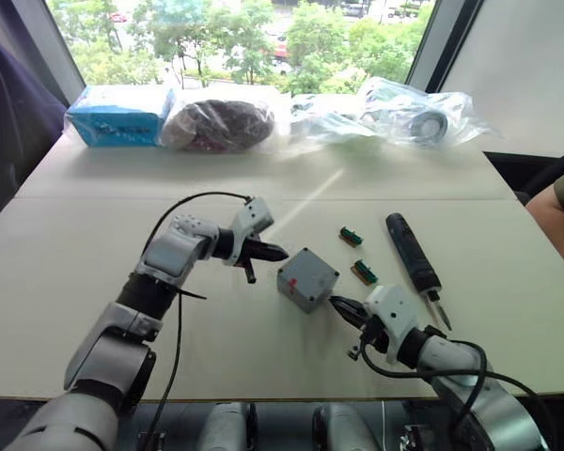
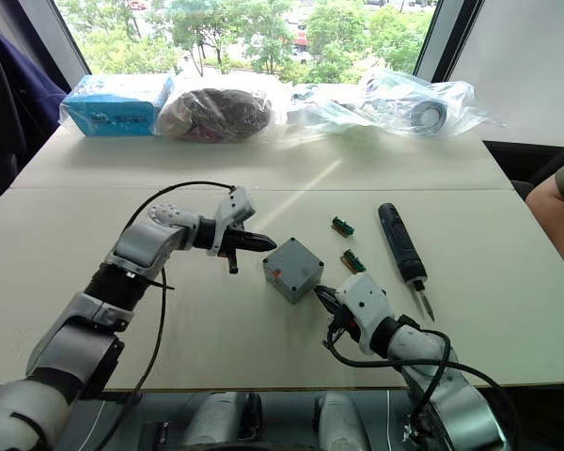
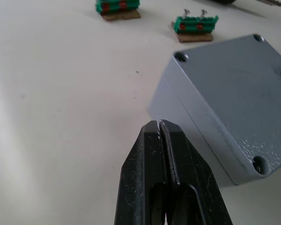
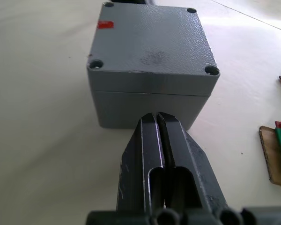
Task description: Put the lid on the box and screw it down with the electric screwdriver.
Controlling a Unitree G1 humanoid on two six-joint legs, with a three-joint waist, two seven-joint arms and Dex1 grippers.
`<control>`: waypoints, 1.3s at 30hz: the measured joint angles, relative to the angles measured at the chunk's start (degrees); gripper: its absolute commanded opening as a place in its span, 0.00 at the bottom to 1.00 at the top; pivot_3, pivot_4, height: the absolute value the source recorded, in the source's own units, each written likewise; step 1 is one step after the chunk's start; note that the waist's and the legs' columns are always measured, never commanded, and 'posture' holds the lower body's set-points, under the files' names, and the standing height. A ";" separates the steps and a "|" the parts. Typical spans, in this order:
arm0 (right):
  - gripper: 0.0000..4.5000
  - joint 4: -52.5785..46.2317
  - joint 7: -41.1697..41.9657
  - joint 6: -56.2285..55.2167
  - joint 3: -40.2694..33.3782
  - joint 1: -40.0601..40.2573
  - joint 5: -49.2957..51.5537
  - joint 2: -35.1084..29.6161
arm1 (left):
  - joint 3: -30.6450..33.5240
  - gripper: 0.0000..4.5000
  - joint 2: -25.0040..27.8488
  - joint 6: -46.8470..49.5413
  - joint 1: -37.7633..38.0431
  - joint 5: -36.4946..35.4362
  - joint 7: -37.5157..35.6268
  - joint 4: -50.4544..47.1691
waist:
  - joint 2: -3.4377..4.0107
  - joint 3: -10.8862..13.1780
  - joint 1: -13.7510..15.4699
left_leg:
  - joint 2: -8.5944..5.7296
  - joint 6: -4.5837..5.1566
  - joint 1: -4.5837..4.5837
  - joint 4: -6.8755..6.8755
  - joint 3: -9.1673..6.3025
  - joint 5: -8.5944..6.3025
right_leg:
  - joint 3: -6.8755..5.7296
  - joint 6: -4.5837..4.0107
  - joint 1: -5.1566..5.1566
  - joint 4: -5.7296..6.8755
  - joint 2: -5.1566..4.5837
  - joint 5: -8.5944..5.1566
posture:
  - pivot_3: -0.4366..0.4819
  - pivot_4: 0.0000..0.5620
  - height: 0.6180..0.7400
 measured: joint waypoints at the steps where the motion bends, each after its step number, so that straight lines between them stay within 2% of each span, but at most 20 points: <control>1: 0.01 0.49 0.01 0.02 0.15 -0.82 -0.16 0.06 | -0.03 0.00 0.34 0.43 0.70 -0.01 -0.08 -0.80 | 0.00 0.00 -0.03 | 0.00 0.00 0.00 0.00 0.00 0.00 | 0.00 0.00 -0.01 0.00 0.00 0.00 | 0.48 0.27 1.00; 13: 0.01 7.22 0.77 -0.67 0.52 -7.12 -2.06 0.05 | 0.13 0.00 4.27 8.20 5.79 -1.58 -0.80 -13.27 | 0.02 0.02 -0.04 | 0.00 0.00 -0.01 0.00 0.00 0.00 | 0.01 0.00 0.00 0.00 -0.01 0.00 | 0.48 0.27 1.00; 23: 0.01 9.12 1.27 -0.91 -0.59 -8.91 -2.28 0.26 | 0.12 0.00 2.87 10.00 6.53 -1.70 0.36 -15.13 | 0.03 0.02 0.00 | -0.01 0.00 -0.02 0.00 0.00 0.00 | 0.00 0.01 0.00 0.00 -0.01 0.01 | 0.48 0.27 1.00; 28: 0.01 7.29 1.11 0.55 -1.11 -6.92 -1.52 0.69 | 0.92 0.00 2.66 8.98 6.46 -1.65 1.48 -14.01 | 0.03 0.02 -0.03 | -0.01 0.00 -0.01 0.00 0.00 0.00 | 0.00 0.01 0.00 0.01 -0.01 0.01 | 0.48 0.27 1.00; 30: 0.01 5.24 0.77 1.90 -2.45 -5.57 0.28 1.43 | 3.21 0.00 1.45 8.24 6.10 -1.87 4.11 -12.50 | 0.03 0.02 -0.01 | 0.00 0.00 -0.02 0.00 -0.01 0.00 | 0.00 0.02 0.00 0.01 -0.02 0.01 | 0.48 0.27 1.00; 32: 0.01 1.44 0.14 4.15 -6.21 -4.68 3.69 2.62 | 8.59 0.00 -1.50 4.30 5.26 -1.21 11.82 -10.91 | 0.02 0.02 0.01 | -0.01 0.00 -0.04 0.03 -0.03 0.00 | 0.00 0.03 0.00 0.01 -0.06 0.02 | 0.48 0.27 1.00; 34: 0.01 -1.68 -0.32 6.29 -10.60 -3.97 7.23 2.94 | 10.45 0.00 -1.36 1.85 3.58 -0.75 14.55 -10.24 | 0.02 0.02 0.07 | -0.01 0.00 -0.09 0.03 -0.08 0.00 | -0.01 0.03 0.01 -0.01 -0.08 0.02 | 0.48 0.27 1.00; 36: 0.01 -4.09 -1.21 9.42 -16.62 -3.14 11.08 2.85 | 11.99 0.00 0.57 2.91 0.51 -2.33 12.44 -9.27 | 0.02 0.02 0.06 | -0.02 0.00 -0.09 0.03 -0.07 0.00 | -0.09 0.03 0.01 0.00 -0.07 0.03 | 0.48 0.27 1.00; 39: 0.01 -4.21 -1.74 11.93 -19.88 -2.42 12.97 2.45 | 12.34 0.00 2.14 6.08 -2.10 -6.58 6.15 -8.82 | 0.03 0.02 -0.03 | -0.03 0.00 -0.08 0.03 -0.04 0.00 | -0.10 0.02 0.01 0.00 -0.05 0.02 | 0.48 0.27 1.00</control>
